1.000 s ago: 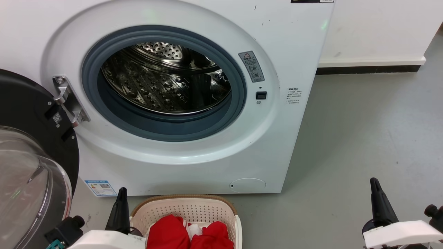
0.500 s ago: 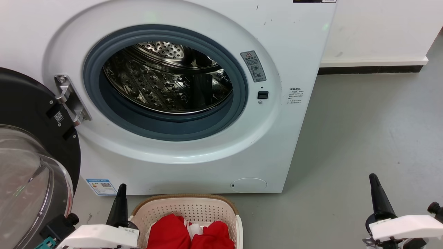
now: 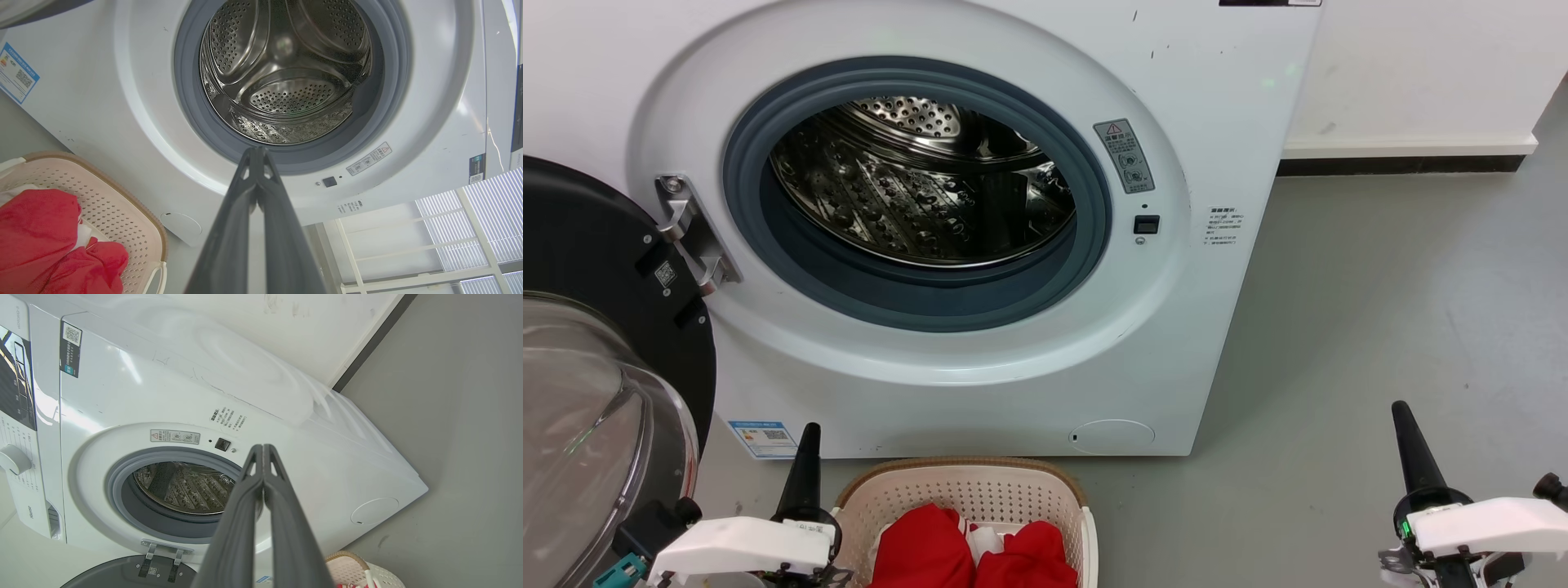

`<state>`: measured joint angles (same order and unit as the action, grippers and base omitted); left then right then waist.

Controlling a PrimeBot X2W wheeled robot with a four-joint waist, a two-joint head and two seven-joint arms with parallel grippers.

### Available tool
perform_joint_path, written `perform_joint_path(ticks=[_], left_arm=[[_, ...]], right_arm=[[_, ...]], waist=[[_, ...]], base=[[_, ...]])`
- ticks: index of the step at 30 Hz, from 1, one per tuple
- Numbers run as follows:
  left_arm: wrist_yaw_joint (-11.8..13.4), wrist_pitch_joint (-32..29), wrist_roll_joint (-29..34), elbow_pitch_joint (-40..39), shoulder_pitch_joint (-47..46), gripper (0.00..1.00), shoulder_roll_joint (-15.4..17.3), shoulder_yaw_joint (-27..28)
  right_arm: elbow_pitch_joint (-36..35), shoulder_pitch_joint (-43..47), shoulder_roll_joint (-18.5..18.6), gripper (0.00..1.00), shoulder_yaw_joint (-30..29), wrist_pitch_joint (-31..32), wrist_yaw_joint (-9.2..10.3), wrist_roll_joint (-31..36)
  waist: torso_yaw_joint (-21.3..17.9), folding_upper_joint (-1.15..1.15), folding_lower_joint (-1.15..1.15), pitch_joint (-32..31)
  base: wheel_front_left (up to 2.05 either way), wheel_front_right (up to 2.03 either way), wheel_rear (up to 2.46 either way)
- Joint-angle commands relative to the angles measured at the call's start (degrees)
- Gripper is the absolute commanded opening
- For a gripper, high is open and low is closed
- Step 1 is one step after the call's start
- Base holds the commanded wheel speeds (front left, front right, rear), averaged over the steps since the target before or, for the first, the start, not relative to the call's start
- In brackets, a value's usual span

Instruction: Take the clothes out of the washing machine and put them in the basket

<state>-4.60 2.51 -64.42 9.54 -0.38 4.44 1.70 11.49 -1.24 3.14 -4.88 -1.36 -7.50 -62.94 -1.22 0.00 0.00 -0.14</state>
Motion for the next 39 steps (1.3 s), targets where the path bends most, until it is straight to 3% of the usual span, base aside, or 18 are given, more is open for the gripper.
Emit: perform_joint_path(ticks=[1,39], left_arm=[[-0.54,-0.32,-1.40,-0.10,-1.22,0.00,0.16,0.17],[-2.32,-5.49,-21.38,3.16,-4.75,0.00,-0.14,2.17]], right_arm=[[-0.17,-1.50,0.35,0.00,-0.10,0.43,0.00,-1.51],[1.79,-4.20,0.26,0.00,-0.87,5.51,0.00,-21.66]], waist=[[0.02,0.00,0.00,0.00],[0.80,0.00,0.00,0.21]], base=[[0.00,0.00,0.00],[0.00,0.00,0.00]])
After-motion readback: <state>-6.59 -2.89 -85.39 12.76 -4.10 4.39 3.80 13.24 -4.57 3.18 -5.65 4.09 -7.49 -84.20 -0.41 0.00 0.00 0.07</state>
